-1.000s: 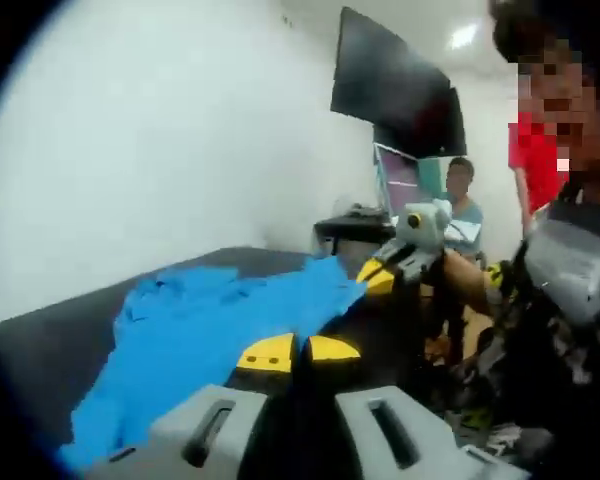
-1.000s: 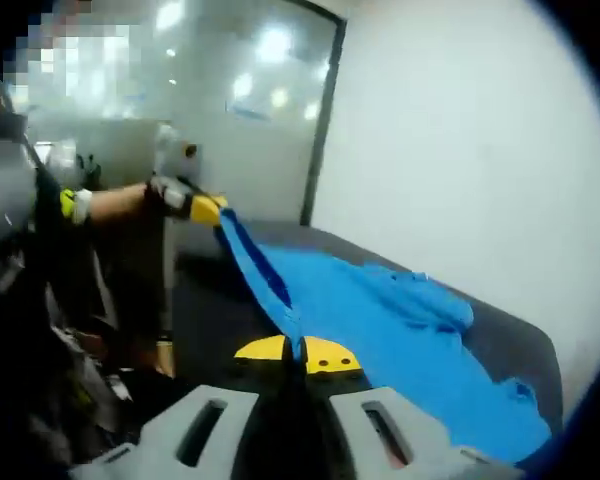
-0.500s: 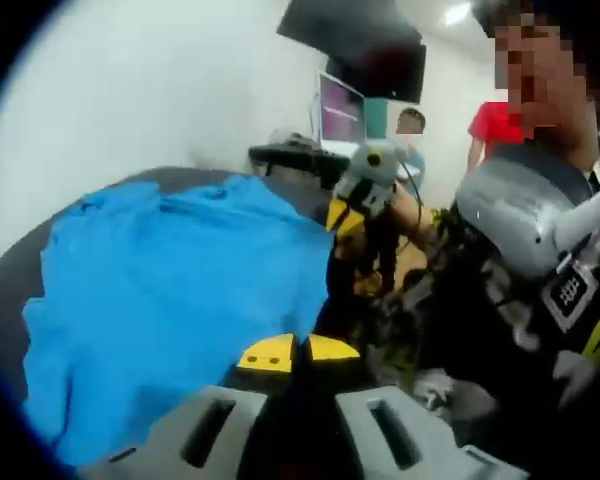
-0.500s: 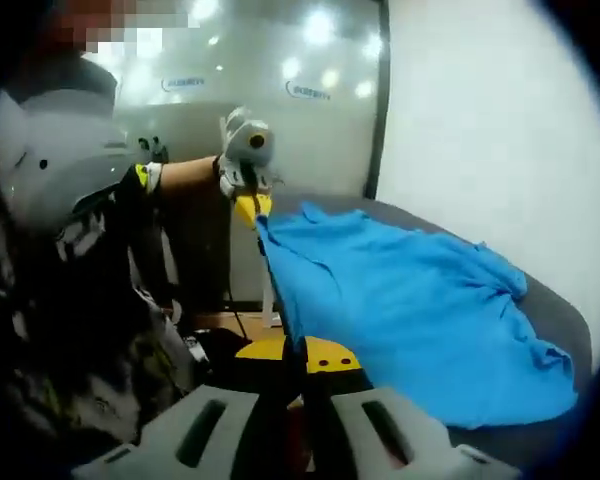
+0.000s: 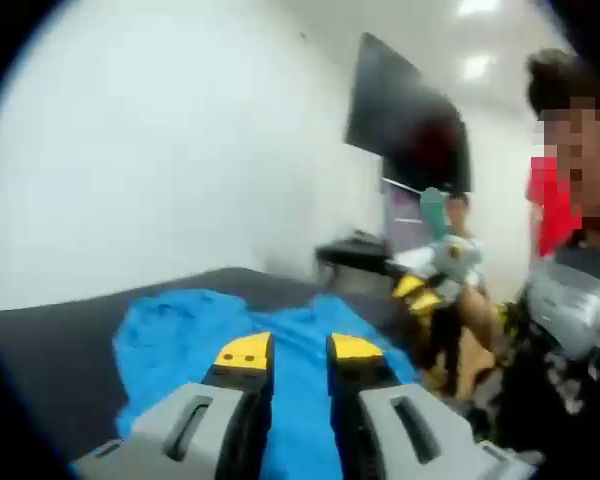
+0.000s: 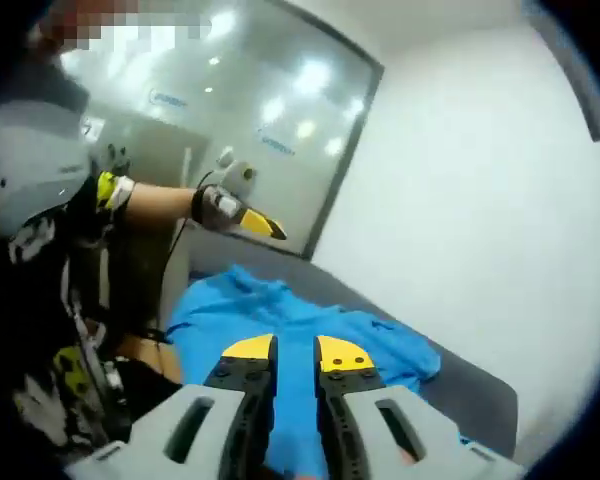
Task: Spread out the cloth and fold it
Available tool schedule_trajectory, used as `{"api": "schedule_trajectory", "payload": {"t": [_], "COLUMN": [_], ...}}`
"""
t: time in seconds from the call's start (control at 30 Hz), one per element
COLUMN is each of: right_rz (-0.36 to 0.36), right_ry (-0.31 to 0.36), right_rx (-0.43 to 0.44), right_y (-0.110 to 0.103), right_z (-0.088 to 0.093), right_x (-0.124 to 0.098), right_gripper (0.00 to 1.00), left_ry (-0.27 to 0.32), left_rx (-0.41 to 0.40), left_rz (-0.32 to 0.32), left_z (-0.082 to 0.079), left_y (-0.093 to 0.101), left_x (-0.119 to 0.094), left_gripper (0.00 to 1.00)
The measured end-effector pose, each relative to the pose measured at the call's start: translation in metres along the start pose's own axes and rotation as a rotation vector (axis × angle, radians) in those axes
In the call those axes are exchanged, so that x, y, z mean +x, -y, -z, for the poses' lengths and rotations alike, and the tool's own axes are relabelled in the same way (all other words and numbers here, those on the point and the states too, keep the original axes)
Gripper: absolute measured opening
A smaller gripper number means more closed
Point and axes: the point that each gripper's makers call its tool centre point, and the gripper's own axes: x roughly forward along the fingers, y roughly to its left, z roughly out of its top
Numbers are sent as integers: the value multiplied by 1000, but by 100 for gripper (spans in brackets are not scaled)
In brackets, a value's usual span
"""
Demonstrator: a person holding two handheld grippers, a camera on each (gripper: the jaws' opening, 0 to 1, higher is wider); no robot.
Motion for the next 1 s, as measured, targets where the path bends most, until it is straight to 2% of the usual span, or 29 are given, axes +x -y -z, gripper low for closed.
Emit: {"api": "schedule_trajectory", "payload": {"t": [0.1,0.13,0.2,0.33,0.4,0.43,0.53,0.63,0.67,0.73,0.77,0.8,0.83,0.87,0.93,1.0], "right_rz": [17,18,28,90,121,147,199,212,212,215,216,219,223,226,235,246], "right_ry": [6,4,-12,-58,-69,-70,-56,-49,-48,-47,-51,-58,-65,-71,-73,-67], "right_rx": [18,18,15,-8,4,23,78,106,111,122,124,120,117,114,117,125], "right_y": [12,15,23,47,63,72,97,107,108,112,113,115,118,120,128,135], "right_z": [1,3,8,18,22,23,25,30,31,34,35,37,39,40,41,41], "right_x": [6,9,16,28,31,32,34,36,36,38,40,41,42,43,46,50], "right_gripper": [12,12,12,12,12,12,12,12,12,12,12,12,12,12,12,12], "left_ry": [-36,-51,-126,-242,-294,-300,-307,-336,-352,-359,-369,-358,-307,-246,-155,-83], "left_rx": [-22,-57,-93,-302,-382,-431,-526,-510,-495,-483,-452,-412,-390,-404,-459,-423], "left_rz": [-124,-171,-241,-310,-322,-296,-261,-295,-315,-308,-286,-305,-309,-296,-322,-344], "left_z": [-3,-1,14,62,87,97,113,128,134,142,142,138,125,108,78,49], "left_y": [-57,-79,-121,-180,-194,-195,-191,-201,-206,-212,-213,-220,-226,-229,-241,-255], "left_x": [21,29,47,82,97,108,131,144,147,153,153,151,150,149,142,134], "left_gripper": [25,27,29,27,25,24,25,28,28,23,16,8,7,7,7,7]}}
